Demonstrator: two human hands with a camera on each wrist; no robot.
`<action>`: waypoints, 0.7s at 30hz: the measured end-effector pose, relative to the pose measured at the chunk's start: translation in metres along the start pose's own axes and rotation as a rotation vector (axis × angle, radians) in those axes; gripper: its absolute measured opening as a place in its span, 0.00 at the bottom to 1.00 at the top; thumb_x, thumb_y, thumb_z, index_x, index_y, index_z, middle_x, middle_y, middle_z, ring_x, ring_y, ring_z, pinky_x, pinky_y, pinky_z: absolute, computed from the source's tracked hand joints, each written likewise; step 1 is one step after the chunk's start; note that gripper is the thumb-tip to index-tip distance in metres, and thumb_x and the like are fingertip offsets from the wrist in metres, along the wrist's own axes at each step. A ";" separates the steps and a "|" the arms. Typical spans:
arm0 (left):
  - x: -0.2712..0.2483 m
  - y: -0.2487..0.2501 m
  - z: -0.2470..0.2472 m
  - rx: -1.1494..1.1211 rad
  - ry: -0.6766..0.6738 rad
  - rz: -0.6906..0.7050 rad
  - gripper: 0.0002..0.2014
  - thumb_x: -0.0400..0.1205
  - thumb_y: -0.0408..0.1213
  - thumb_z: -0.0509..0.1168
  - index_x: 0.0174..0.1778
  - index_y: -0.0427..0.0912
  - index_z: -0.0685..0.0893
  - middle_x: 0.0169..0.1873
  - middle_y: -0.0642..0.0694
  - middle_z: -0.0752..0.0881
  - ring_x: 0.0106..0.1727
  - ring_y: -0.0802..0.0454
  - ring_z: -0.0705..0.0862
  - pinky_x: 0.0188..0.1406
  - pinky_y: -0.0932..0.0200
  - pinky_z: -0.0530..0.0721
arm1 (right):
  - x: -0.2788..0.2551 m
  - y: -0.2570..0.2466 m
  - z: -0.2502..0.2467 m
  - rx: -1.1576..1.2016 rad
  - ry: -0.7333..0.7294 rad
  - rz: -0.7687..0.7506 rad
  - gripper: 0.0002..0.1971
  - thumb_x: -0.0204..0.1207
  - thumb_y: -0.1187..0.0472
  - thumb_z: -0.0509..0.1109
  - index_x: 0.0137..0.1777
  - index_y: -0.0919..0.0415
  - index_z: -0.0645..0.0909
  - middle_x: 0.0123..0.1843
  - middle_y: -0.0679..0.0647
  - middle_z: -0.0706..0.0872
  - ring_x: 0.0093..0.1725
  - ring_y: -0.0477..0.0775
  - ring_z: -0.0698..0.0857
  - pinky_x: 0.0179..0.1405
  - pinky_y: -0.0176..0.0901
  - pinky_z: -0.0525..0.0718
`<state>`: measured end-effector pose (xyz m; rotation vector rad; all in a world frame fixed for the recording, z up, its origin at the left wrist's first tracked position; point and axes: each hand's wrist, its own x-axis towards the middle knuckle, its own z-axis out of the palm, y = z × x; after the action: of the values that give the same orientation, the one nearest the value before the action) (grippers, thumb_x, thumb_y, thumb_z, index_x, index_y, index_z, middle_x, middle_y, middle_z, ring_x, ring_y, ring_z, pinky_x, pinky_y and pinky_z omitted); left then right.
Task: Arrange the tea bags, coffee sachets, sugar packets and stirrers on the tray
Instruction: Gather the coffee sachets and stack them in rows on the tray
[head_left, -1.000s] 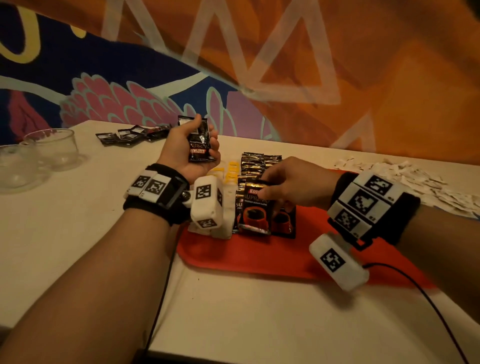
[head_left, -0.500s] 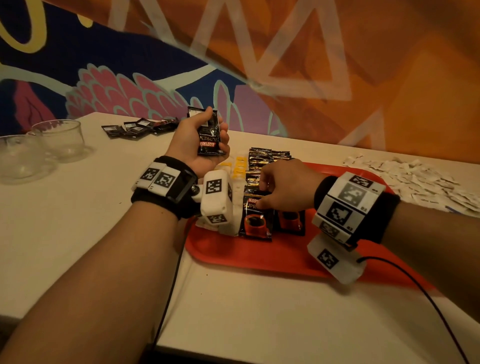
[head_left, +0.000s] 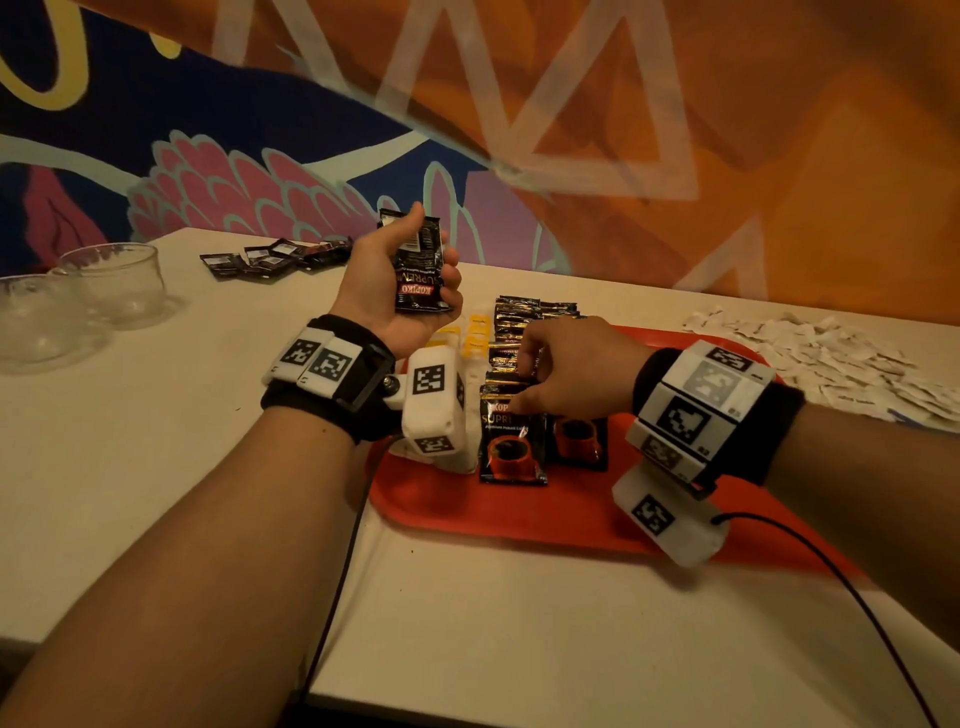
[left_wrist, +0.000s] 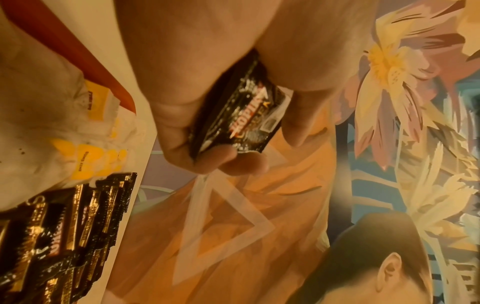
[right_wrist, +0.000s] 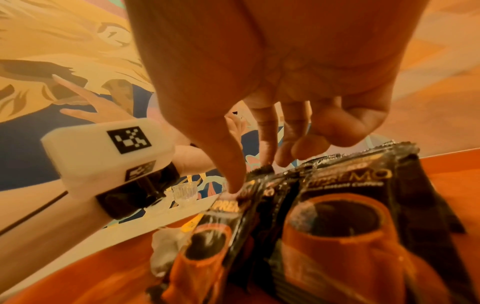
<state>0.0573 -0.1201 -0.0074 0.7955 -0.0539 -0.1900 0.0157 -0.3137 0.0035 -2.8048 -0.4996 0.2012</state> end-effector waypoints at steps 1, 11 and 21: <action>0.000 -0.001 0.000 -0.001 -0.003 0.003 0.13 0.84 0.48 0.64 0.55 0.41 0.78 0.38 0.47 0.82 0.32 0.55 0.80 0.33 0.63 0.77 | 0.000 0.000 -0.001 0.008 0.008 0.000 0.16 0.71 0.48 0.80 0.52 0.52 0.80 0.44 0.45 0.82 0.44 0.46 0.81 0.33 0.35 0.76; -0.004 -0.005 0.005 0.008 -0.010 0.020 0.13 0.83 0.39 0.57 0.60 0.38 0.77 0.38 0.44 0.82 0.33 0.53 0.80 0.32 0.62 0.78 | 0.002 0.010 -0.013 0.122 0.111 -0.037 0.12 0.70 0.50 0.81 0.48 0.52 0.82 0.46 0.49 0.87 0.46 0.49 0.84 0.41 0.40 0.80; -0.006 -0.021 0.032 0.253 0.025 0.080 0.08 0.86 0.31 0.64 0.57 0.31 0.82 0.43 0.35 0.90 0.45 0.41 0.91 0.45 0.48 0.91 | 0.015 0.022 -0.037 0.608 0.338 -0.125 0.07 0.74 0.54 0.78 0.44 0.55 0.84 0.41 0.50 0.87 0.38 0.45 0.84 0.35 0.38 0.79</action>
<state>0.0444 -0.1562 -0.0002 1.0460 -0.0875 -0.0986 0.0434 -0.3373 0.0308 -2.1466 -0.4377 -0.1301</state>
